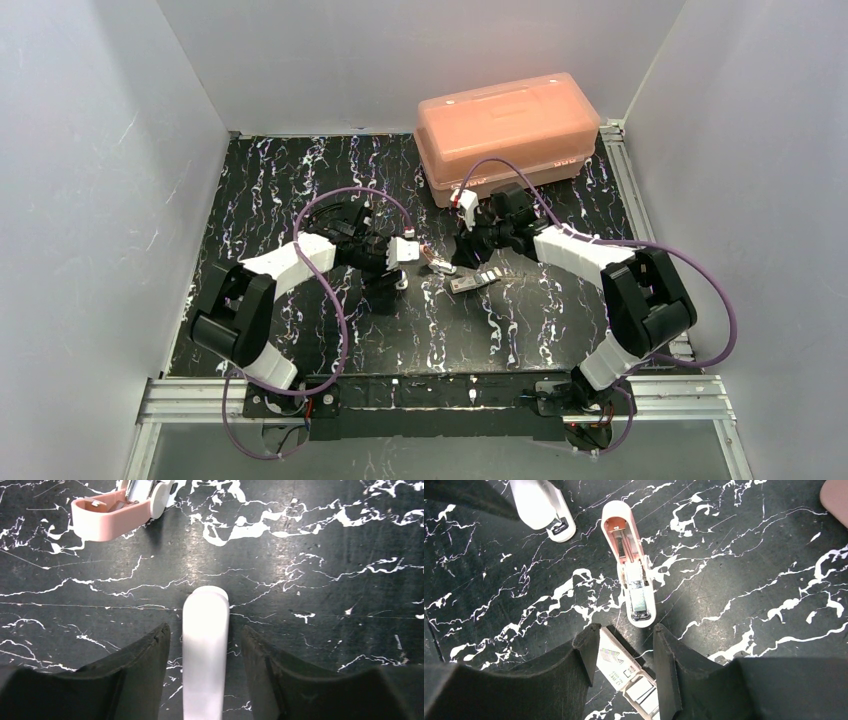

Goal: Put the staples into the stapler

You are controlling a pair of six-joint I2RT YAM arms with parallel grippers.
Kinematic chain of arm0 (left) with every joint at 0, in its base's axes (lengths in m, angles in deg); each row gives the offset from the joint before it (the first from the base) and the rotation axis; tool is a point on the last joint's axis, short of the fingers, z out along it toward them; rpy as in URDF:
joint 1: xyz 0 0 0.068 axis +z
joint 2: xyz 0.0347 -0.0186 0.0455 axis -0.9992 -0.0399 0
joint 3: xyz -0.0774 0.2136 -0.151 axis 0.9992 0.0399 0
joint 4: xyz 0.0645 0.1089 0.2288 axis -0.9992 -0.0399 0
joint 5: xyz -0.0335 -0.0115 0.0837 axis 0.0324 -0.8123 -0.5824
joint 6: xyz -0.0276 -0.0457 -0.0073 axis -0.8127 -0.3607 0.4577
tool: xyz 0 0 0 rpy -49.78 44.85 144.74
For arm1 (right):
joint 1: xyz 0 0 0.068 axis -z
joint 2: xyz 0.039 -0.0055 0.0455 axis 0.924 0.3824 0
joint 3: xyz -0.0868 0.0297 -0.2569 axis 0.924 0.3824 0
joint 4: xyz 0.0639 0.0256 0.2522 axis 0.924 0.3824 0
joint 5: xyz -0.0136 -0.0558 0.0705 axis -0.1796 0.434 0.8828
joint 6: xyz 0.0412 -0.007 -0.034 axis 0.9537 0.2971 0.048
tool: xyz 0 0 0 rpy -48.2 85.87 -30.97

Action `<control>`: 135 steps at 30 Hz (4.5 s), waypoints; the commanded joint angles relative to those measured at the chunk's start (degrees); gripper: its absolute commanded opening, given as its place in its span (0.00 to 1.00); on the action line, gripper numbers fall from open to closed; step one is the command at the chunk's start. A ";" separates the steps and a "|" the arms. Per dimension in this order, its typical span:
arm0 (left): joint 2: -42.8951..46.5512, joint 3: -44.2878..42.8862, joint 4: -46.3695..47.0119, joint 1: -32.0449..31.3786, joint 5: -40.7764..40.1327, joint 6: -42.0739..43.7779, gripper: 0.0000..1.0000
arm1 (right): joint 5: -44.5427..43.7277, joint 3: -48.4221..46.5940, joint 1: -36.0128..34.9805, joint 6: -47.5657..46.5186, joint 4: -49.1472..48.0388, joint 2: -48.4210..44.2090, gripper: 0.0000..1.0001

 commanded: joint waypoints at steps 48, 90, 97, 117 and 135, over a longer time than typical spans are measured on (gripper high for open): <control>9.97 -9.00 -6.17 -2.36 17.22 -17.91 0.00 | 13.04 8.45 -9.92 3.15 -24.32 -4.32 0.81; 10.25 -10.81 -7.15 -2.87 19.60 -18.63 0.00 | 12.50 8.39 -10.84 0.99 -21.49 -3.55 0.14; 11.74 -10.59 -3.78 0.51 21.41 -22.79 0.00 | 11.36 11.69 -8.63 -0.96 -24.55 -4.72 0.09; 14.73 -8.82 -8.24 3.89 22.46 -15.39 0.00 | 8.80 14.04 -7.76 -11.92 -22.75 -6.17 0.06; 16.46 -4.94 -12.92 4.18 19.03 -4.05 0.00 | 6.09 17.00 -7.72 -20.08 -23.97 -6.45 0.07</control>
